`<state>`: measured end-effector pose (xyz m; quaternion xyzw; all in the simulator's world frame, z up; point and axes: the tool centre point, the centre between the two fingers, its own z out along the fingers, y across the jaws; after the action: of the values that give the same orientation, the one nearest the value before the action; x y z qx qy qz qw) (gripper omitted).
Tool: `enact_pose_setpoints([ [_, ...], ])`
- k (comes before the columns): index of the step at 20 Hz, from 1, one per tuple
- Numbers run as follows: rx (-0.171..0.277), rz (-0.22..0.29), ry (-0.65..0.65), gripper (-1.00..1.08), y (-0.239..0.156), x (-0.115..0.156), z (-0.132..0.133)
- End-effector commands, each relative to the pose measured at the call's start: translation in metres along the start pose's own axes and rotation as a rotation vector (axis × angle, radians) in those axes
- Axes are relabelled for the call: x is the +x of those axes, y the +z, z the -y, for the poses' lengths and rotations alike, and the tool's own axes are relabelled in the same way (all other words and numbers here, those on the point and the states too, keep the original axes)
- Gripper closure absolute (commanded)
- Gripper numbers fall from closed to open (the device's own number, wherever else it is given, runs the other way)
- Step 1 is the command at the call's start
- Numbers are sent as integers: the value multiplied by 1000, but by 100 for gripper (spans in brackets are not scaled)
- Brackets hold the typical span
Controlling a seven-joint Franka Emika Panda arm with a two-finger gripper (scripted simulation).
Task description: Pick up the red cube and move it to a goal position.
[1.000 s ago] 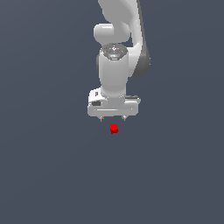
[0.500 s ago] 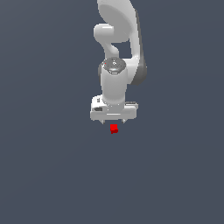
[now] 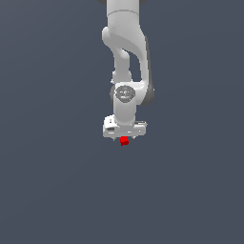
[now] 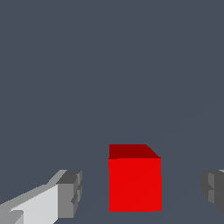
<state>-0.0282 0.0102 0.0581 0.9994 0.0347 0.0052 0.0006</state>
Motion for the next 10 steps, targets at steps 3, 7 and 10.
enact_pose_setpoints([
  [3, 1, 7, -6, -92, 26, -8, 2],
  [7, 2, 10, -8, -92, 37, -10, 2],
  [10, 2, 10, -9, -92, 38, -10, 2],
])
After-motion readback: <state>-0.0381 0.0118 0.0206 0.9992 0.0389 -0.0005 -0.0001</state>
